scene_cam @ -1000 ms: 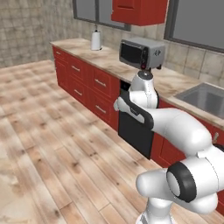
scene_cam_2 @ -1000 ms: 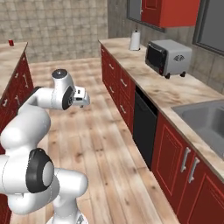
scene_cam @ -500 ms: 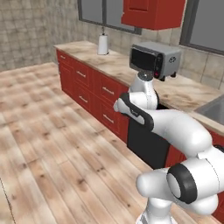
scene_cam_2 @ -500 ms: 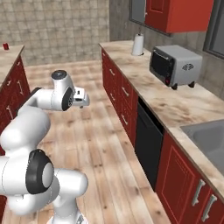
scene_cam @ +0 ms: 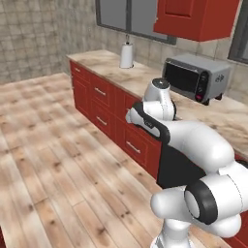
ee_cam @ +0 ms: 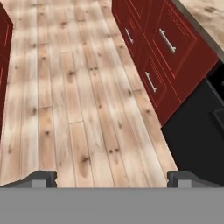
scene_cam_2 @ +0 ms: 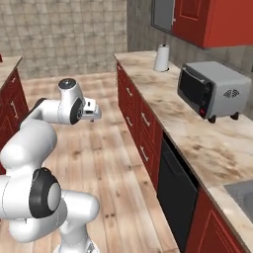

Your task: Four empty soda cans are scattered around the kitchen. Gather all the cans and cluster them next to the stove for recycling.

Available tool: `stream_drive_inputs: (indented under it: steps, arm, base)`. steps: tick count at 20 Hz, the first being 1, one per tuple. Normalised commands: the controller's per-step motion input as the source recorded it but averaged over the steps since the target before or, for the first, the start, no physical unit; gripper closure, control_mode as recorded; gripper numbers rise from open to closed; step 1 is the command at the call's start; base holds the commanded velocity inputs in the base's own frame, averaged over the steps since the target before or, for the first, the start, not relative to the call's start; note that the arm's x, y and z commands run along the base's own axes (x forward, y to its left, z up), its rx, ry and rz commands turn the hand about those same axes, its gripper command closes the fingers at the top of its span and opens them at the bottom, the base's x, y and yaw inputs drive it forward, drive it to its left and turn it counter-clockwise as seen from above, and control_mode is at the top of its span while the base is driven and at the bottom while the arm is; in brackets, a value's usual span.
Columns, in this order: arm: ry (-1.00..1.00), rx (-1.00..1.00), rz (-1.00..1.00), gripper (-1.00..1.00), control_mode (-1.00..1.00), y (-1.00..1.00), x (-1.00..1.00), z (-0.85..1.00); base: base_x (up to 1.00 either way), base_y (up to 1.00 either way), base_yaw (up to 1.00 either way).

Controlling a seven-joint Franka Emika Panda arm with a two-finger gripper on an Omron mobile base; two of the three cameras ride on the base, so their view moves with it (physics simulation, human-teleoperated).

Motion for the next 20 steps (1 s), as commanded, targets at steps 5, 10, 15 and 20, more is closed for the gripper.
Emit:
stream_drive_inputs:
  steps: [5, 10, 15, 20]
  arm:
    - [0.0, 0.0, 0.0, -1.0, 1.0, 0.0, 0.0, 0.0]
    - [0.0, 0.0, 0.0, -1.0, 1.0, 0.0, 0.0, 0.0]
    - [0.0, 0.0, 0.0, -1.0, 1.0, 0.0, 0.0, 0.0]
    - [0.0, 0.0, 0.0, -1.0, 1.0, 0.0, 0.0, 0.0]
  base:
    - [1.0, 0.0, 0.04]
    - [1.0, 0.0, 0.04]
    - [1.0, 0.03, 0.03]
    - [1.0, 0.04, 0.03]
